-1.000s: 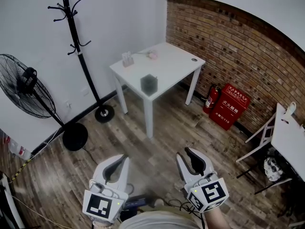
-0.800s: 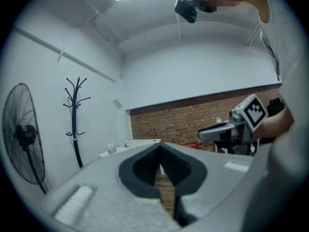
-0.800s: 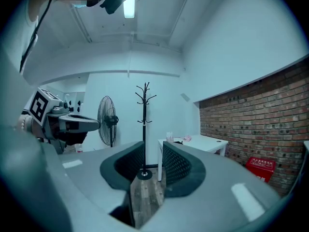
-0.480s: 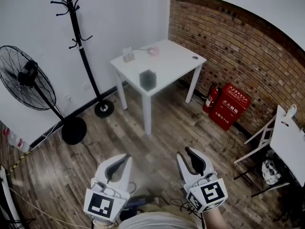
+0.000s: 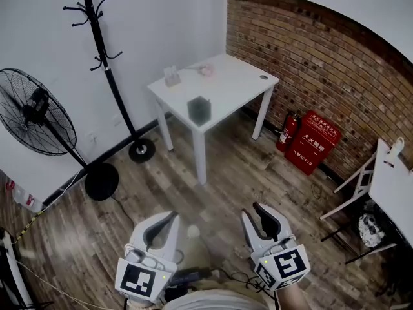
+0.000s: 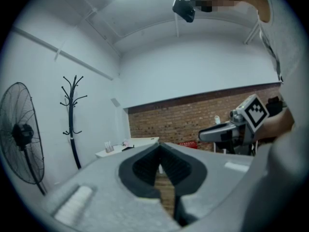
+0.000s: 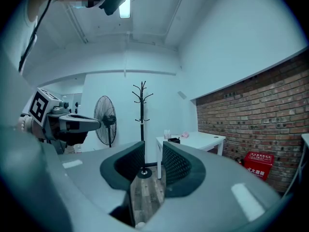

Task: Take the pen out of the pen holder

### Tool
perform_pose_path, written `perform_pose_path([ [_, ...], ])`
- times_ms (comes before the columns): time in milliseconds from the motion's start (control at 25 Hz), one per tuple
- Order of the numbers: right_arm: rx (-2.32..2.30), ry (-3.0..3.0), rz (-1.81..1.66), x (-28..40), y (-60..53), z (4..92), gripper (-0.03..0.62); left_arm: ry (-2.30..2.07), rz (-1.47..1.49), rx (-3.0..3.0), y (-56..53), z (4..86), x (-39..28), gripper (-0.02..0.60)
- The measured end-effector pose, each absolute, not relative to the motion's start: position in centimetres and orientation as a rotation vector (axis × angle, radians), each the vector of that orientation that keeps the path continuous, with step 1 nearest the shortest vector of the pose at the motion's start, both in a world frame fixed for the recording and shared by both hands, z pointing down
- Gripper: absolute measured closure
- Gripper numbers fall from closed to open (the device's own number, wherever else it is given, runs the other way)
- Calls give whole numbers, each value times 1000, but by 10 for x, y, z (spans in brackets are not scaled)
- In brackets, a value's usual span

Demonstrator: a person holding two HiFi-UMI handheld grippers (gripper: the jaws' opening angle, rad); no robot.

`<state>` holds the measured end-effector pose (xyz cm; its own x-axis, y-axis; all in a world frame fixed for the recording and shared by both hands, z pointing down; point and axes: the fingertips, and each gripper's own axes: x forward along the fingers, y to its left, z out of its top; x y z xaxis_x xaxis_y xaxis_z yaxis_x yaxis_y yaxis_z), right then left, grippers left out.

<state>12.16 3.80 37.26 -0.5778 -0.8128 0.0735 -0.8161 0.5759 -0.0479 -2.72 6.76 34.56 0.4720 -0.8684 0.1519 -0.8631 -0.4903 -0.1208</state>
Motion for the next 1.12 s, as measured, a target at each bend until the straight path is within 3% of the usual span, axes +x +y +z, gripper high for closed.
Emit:
perform_pose_path([
  [1120,1475,-2673,122,75,-133,370,490,1479,-264,-2743,-116,345,-72,588],
])
